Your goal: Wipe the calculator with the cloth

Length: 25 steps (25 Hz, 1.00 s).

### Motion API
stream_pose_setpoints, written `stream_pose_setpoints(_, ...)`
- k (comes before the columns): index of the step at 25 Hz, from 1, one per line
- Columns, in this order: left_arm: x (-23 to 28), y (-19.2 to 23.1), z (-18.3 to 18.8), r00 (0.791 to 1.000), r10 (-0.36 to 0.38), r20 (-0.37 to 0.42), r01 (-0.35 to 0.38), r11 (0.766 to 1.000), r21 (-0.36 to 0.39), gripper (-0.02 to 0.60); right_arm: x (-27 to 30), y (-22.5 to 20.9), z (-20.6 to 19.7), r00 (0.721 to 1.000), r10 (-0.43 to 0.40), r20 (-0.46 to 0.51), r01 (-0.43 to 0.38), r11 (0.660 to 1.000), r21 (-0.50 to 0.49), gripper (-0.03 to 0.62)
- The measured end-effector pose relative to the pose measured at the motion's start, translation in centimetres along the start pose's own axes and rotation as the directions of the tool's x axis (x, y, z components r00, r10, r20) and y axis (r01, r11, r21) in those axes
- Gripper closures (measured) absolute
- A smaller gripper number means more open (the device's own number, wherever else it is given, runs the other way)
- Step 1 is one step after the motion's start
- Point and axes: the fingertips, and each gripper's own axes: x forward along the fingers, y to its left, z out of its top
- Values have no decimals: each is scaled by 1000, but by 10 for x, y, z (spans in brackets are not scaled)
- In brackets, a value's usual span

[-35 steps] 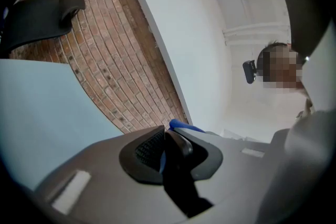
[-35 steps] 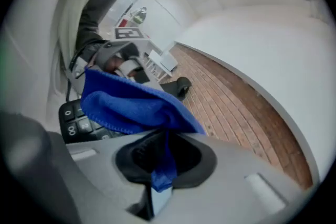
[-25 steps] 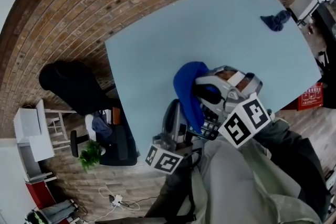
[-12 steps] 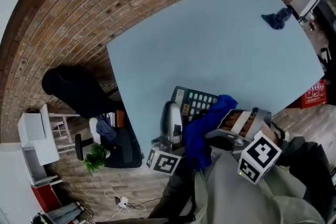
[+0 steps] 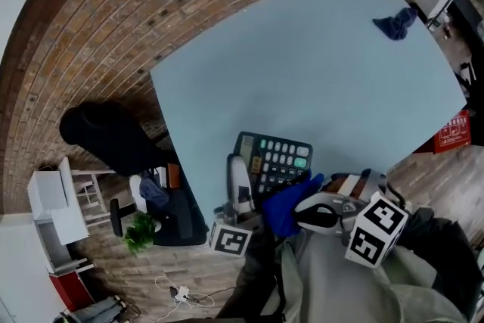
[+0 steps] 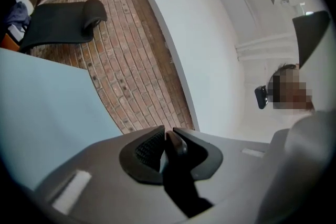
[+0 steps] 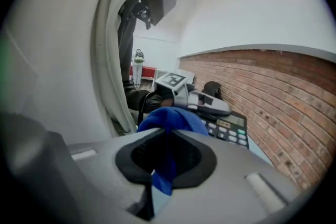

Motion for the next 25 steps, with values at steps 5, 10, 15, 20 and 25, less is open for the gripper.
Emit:
stream_pose_setpoints(5,-4,-8,3,999,-54,5,54,999,5,522,-31,-63,-29,982,-179,65,167,974,154,562)
stream_pose_setpoints(10,-1,-6,9,997,-35,75,43,992,-115,522,-45,-101,-53,934,-357,32,345,919,193,562)
stream_pose_setpoints(15,-5,4,19,990,-19,139,47,977,-207,528,-12,-19,-24,992,-43,116,26,990,141,562)
stream_pose_setpoints(20,0,-6,10,990,-60,126,89,968,-235,528,-10,-35,-39,990,-114,86,102,986,134,562)
stream_pose_setpoints(25,2,-8,3,988,-81,129,117,945,-305,528,-28,-97,-44,887,-424,181,387,899,205,562)
